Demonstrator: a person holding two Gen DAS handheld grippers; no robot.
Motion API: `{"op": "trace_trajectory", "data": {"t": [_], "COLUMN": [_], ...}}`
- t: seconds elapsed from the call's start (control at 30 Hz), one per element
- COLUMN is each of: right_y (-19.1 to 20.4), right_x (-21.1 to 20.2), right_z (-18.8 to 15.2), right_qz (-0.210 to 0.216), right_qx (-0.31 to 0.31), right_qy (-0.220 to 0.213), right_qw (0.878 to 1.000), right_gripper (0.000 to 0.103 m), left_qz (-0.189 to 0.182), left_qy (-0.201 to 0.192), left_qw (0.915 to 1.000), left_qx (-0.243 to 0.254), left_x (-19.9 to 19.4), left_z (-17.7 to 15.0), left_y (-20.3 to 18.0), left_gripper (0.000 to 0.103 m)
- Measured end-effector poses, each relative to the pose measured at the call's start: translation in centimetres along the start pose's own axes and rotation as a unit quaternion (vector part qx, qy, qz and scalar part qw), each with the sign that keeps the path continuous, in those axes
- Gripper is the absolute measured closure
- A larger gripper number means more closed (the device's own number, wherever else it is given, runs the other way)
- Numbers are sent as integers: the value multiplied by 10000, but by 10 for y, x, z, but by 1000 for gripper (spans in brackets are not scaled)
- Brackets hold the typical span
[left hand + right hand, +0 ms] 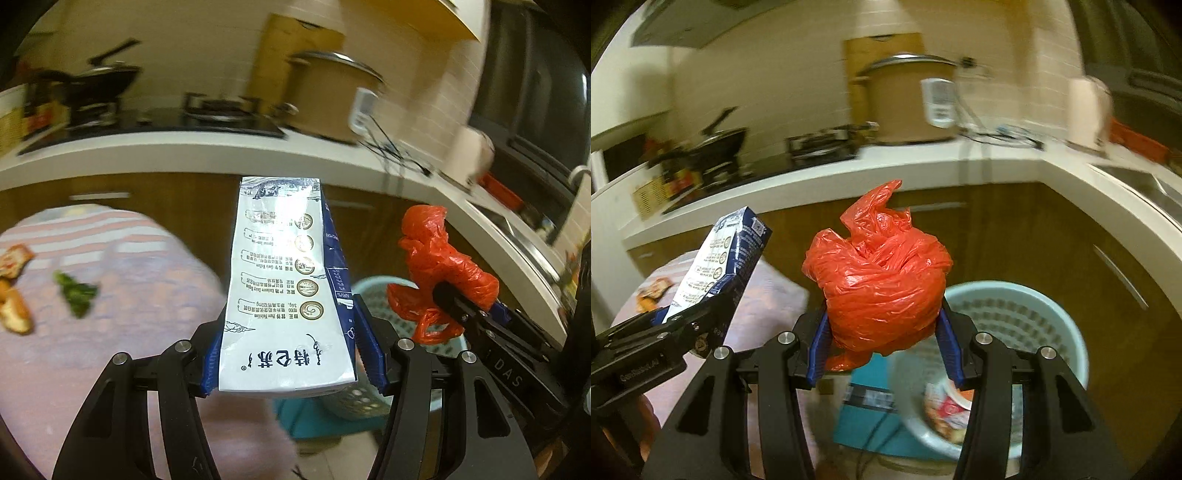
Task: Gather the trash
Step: 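Carry carton and red bag over the wastebasket and open both grippers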
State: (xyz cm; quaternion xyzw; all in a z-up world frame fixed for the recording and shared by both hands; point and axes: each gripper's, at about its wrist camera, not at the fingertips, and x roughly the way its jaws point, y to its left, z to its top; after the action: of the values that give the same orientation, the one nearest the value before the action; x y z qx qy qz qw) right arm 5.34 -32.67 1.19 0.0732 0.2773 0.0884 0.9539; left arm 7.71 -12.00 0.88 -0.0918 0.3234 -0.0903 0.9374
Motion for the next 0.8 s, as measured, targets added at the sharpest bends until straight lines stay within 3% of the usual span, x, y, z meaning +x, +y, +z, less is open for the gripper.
{"op": "trace_trajectory", "data": {"t": [0.17, 0.33, 0.6, 0.8], "right_y": [-58, -99, -126, -133], "right_x": [9, 25, 45, 49], "right_z": [-11, -26, -43, -46], "right_qz": [-460, -749, -822, -741], "right_qx": [472, 866, 1186, 1335], "right_qy": [320, 714, 1127, 1252], "right_qw": [9973, 9909, 9831, 9803], "right_gripper": [56, 54, 51, 39], "left_qz": [-531, -785, -877, -852], "left_qy": [364, 689, 1012, 1058], "left_qw": [9977, 9939, 9897, 9896], "left_qx": [201, 365, 496, 465], "left_x": [35, 67, 102, 107], "left_z": [-1, -6, -12, -10], "left_y": [-38, -66, -88, -80], "left_gripper": [45, 45, 45, 37]}}
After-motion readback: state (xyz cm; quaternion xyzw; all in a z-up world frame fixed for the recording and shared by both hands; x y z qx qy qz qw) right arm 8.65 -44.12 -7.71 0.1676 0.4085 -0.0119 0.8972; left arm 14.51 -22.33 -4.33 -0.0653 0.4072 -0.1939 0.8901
